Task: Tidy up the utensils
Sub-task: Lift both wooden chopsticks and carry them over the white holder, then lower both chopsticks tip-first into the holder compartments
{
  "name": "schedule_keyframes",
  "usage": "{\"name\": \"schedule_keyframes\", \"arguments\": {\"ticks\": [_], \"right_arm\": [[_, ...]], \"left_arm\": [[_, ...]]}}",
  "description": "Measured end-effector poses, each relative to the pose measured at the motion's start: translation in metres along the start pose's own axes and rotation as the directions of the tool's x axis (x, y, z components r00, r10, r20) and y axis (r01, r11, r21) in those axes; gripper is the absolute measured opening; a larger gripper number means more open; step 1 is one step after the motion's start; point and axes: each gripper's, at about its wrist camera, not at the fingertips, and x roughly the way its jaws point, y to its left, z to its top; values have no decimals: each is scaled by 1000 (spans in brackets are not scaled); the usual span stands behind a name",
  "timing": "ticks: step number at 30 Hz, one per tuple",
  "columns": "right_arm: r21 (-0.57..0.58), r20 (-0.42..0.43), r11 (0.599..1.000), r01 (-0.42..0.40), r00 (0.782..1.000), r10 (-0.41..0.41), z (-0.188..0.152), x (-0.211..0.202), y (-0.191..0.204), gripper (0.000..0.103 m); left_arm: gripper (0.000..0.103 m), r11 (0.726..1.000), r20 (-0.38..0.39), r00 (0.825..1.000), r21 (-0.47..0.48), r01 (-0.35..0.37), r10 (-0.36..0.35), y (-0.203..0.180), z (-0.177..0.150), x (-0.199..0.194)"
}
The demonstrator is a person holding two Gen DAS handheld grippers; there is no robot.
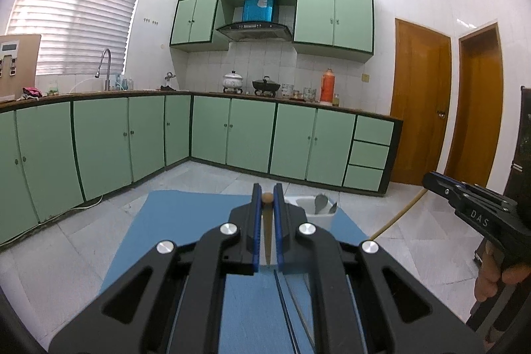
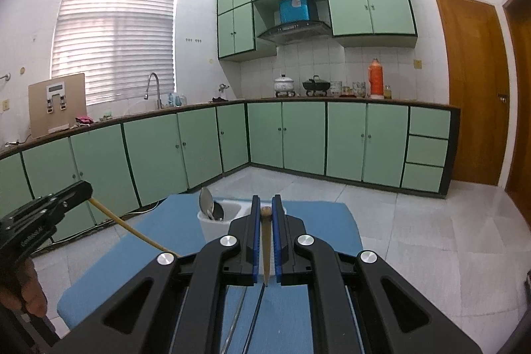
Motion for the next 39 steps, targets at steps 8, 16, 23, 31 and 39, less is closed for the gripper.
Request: {"name": "schedule_keyframes", "arguments": {"ticks": [8, 16, 23, 31, 39], "right_arm": [[-26, 83, 998, -57, 995, 59, 46, -17, 0, 7], [-67, 135, 996, -50, 989, 59, 84, -12, 5, 7], [-50, 62, 997, -59, 996, 62, 87, 43, -4, 7], [-48, 13, 997, -56, 998, 57, 83, 87, -15, 7], [-51, 10, 996, -74, 997, 74, 86, 104, -19, 7]], "left_arm": [[6, 1000, 80, 997, -6, 25, -24, -4, 33, -11], [6, 999, 165, 986, 7, 31, -32, -19, 66, 5], [6, 999, 148, 988, -4, 38, -37, -25, 78, 63], [6, 997, 134, 989, -31, 71, -67, -20, 88, 98], [6, 997, 217, 973, -15, 81, -76, -23, 115, 90]]}}
